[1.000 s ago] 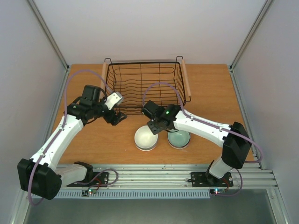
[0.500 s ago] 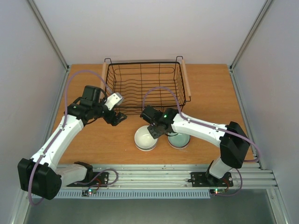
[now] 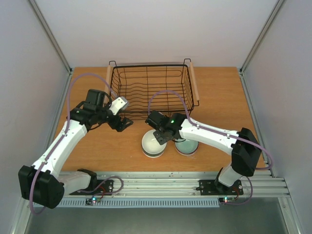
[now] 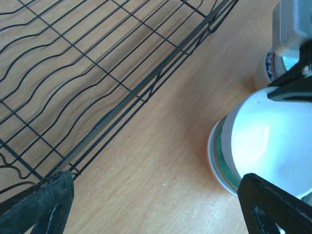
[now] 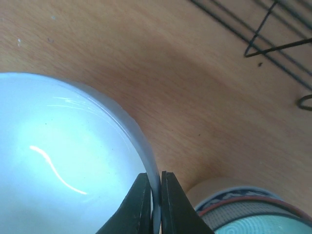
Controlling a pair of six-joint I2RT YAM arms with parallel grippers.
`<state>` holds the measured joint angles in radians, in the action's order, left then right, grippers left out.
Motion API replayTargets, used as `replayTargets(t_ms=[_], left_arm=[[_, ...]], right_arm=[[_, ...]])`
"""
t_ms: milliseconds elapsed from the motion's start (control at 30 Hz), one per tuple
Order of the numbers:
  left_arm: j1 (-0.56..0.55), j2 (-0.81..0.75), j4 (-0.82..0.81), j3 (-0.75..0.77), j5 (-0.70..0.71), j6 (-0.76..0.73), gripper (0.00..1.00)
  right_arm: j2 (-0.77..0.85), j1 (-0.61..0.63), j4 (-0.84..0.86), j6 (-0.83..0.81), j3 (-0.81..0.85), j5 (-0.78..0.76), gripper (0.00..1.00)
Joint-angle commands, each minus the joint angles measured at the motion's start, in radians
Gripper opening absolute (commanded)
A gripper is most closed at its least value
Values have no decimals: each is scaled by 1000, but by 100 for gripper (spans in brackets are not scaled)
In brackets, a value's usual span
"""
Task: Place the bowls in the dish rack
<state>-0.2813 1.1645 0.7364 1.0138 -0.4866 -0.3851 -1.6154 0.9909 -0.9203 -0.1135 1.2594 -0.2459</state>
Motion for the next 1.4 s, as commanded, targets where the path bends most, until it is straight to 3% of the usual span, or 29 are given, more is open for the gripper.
replayTargets(t_ms=[0,267,667,833,1000,1367], left_arm=[[2,-17,22,53,-113,18,92],[17,-11,29,71,-320,32,99],[172,-2,-34,53,-782,102,99],[179,8,-161,-23,-793,185,99],[176,58,-172,-47,-831,221,99],[145,80,-126,-60,-908,191,99]], right_arm=[[118,10,12,-24,73,-82,1],[330,-21,304,-123,-38,-32,1],[474,-194,687,-120,-287,427,1],[486,-235,838,-89,-357,575,1],[457,-252,958,-56,-394,676,1],[408,-257,1081,-44,-420,709,1]])
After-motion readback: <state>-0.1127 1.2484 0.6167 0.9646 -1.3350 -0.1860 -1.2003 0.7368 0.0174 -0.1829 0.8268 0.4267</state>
